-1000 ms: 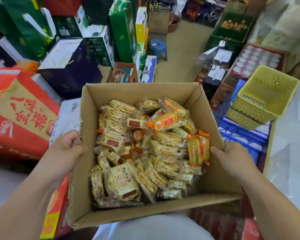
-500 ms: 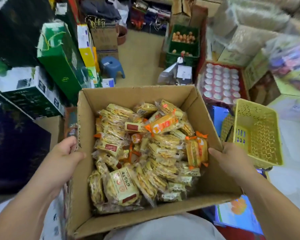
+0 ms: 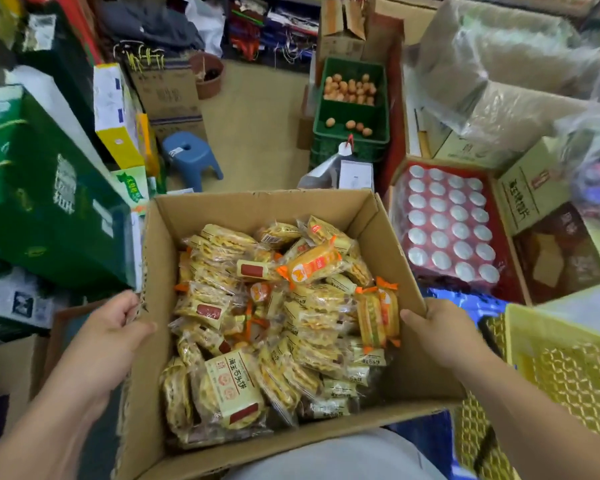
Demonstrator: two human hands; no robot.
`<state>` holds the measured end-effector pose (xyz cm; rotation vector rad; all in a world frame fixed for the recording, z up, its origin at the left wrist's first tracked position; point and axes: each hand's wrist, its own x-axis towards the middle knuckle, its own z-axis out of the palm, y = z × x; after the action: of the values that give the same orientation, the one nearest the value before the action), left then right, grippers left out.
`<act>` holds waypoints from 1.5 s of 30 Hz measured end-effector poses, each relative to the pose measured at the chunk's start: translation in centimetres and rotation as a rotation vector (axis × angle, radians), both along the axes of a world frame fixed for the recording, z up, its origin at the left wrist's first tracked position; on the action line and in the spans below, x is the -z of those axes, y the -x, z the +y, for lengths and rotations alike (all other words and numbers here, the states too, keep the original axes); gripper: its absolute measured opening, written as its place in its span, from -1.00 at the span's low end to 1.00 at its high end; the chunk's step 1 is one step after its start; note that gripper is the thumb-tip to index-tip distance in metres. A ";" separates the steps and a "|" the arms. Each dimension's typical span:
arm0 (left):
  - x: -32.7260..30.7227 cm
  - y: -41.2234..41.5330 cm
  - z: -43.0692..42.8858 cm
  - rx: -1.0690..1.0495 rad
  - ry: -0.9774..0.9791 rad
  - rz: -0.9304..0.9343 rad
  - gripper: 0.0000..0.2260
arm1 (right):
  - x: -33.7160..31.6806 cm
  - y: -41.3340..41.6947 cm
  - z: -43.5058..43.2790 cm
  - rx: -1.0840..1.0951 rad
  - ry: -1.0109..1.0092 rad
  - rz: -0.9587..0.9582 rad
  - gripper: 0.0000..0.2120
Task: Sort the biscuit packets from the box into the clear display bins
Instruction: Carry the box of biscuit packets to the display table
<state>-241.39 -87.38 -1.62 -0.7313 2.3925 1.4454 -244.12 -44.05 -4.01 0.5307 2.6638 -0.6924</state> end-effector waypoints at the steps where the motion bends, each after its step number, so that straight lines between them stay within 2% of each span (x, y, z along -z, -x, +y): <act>1: -0.1 2.6 0.5 0.005 0.002 -0.001 -0.88 | -0.2 2.4 0.6 0.001 -0.002 0.008 -0.74; 4: -0.8 9.8 2.6 0.032 0.006 0.026 -0.78 | -0.7 8.8 2.9 0.029 -0.010 0.035 -0.71; 7: -1.0 16.3 5.4 0.061 -0.028 0.067 -0.86 | -0.9 13.4 5.4 0.101 0.000 0.046 -0.66; 9: -0.8 20.6 7.3 0.052 -0.027 0.067 -0.75 | -0.9 15.5 6.9 0.169 0.007 0.035 -0.64; 12: 0.0 27.9 9.9 0.130 -0.020 0.062 -0.78 | -0.9 17.8 9.0 0.272 0.003 0.024 -0.64; 14: 0.7 33.3 11.7 0.247 -0.016 0.039 -0.72 | -0.8 19.0 10.2 0.362 0.008 0.010 -0.65; 17: 0.0 41.0 15.7 0.431 -0.030 0.098 -0.90 | -1.0 20.3 11.1 0.521 0.022 0.015 -0.67; 19: -1.3 45.9 18.6 0.587 -0.040 0.159 -0.94 | -1.2 20.8 11.0 0.637 0.018 0.037 -0.70; 21: -2.3 50.5 21.2 0.762 -0.042 0.186 -0.81 | -1.4 20.9 10.4 0.768 0.022 0.039 -0.73; 24: -2.0 56.1 25.3 0.960 -0.045 0.148 -0.72 | -1.7 20.1 9.4 0.949 0.030 0.016 -0.72; 30: 0.7 59.0 35.0 1.248 0.020 0.124 -0.62 | -0.7 16.3 7.9 1.259 0.028 -0.045 -0.68; 33: 1.6 59.2 39.8 1.349 0.084 0.160 -0.64 | 0.2 15.0 8.3 1.332 0.018 -0.079 -0.66; 38: 3.3 59.2 46.6 1.461 0.213 0.180 -0.63 | 1.2 14.0 11.3 1.339 0.037 -0.168 -0.65; 42: 4.9 59.6 50.2 1.455 0.420 0.201 -0.84 | 2.4 14.4 13.3 1.273 0.146 -0.099 -0.74; 45: 5.4 60.0 52.1 1.441 0.555 0.282 -0.87 | 2.8 15.1 13.7 1.192 0.206 -0.079 -0.77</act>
<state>-301.38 -35.29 -6.99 1.0566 2.4150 0.2626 -259.26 -30.32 -6.77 2.0369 1.9298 -1.1477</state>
